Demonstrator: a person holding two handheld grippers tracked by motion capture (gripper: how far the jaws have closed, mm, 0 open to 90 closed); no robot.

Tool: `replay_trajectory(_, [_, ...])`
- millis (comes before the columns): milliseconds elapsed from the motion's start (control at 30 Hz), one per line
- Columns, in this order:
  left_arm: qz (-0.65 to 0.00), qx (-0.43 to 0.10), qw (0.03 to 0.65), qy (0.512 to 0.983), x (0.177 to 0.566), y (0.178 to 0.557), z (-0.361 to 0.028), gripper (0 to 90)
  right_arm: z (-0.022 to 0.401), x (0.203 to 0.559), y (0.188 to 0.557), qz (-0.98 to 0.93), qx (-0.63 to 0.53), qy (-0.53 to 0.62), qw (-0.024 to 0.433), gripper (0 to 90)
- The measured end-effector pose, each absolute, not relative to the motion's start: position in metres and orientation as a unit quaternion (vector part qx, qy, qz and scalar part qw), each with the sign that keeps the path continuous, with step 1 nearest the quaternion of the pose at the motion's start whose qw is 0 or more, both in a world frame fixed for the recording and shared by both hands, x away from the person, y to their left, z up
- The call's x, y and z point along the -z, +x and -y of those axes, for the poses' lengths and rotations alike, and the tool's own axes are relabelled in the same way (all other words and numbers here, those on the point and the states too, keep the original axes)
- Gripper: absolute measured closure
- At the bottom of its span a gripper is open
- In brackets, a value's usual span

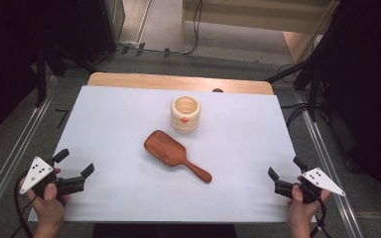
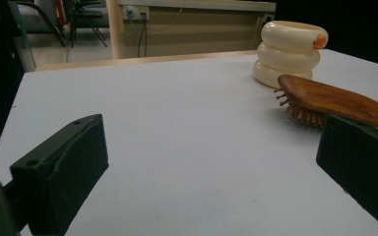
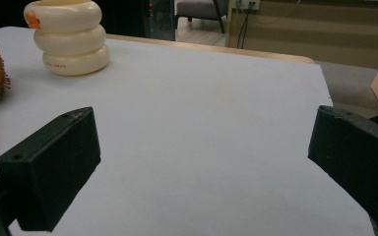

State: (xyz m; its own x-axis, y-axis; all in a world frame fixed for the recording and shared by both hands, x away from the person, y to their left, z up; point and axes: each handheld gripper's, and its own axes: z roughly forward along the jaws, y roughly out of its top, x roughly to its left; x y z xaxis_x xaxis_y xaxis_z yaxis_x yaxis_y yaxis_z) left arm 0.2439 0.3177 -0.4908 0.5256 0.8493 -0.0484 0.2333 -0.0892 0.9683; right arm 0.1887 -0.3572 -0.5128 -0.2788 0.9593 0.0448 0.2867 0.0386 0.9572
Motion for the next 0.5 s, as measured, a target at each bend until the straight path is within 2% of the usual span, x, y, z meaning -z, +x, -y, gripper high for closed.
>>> replay_trajectory(500, [-0.395,-0.28,0.551,0.68,0.4916,0.2446,-0.3186,0.0,0.3507,0.5036,0.1938,-0.655,-0.454,0.494,0.347,0.0])
